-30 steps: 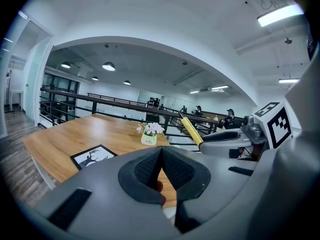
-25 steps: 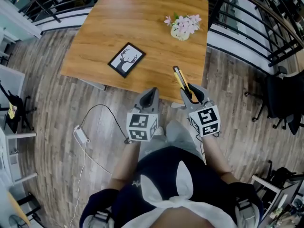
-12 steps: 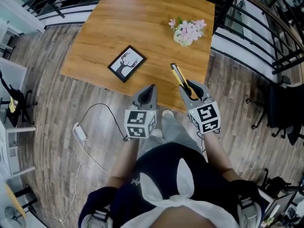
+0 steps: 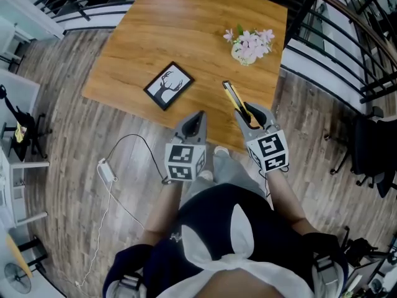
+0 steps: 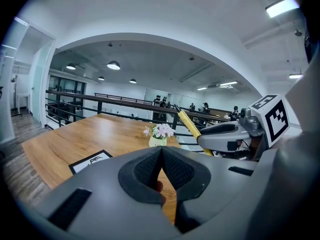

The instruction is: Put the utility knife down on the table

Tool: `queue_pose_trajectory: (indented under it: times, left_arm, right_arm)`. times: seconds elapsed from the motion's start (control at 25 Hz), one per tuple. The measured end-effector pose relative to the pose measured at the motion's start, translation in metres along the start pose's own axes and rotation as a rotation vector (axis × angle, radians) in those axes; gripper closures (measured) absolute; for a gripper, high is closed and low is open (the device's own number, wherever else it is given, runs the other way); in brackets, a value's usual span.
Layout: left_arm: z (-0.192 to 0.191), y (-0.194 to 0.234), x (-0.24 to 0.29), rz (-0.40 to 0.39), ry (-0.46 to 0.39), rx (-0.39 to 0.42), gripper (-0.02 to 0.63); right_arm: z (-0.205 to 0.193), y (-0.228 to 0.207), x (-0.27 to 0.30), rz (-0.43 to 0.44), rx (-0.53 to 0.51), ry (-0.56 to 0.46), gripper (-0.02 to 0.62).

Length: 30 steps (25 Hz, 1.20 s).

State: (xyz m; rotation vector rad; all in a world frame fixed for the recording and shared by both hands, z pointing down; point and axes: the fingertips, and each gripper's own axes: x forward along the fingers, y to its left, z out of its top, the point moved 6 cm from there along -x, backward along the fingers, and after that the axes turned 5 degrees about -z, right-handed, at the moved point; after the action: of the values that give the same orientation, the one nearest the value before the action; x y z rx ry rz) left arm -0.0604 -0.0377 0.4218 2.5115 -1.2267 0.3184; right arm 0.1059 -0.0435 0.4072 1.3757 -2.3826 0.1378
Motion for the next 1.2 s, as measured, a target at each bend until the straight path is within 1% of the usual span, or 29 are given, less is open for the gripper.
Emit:
queue_pose_trajectory:
  times: [0.36,0.96,1.2]
  left_arm:
    - [0.005,0.012,0.007,0.015,0.006,-0.02,0.589]
    - [-0.003,0.03,0.017,0.039,0.033,-0.057,0.589]
    - [-0.002,0.039,0.018,0.05,0.028,-0.064,0.589]
  right_arm:
    - [0.0,-0.002,0.019,0.02,0.002,-0.001,0.482]
    - [-0.011,-0.003,0.044,0.056,-0.002,0.046,0.482]
    - [-0.01,0.001,0.055,0.076,-0.009,0.054,0.482]
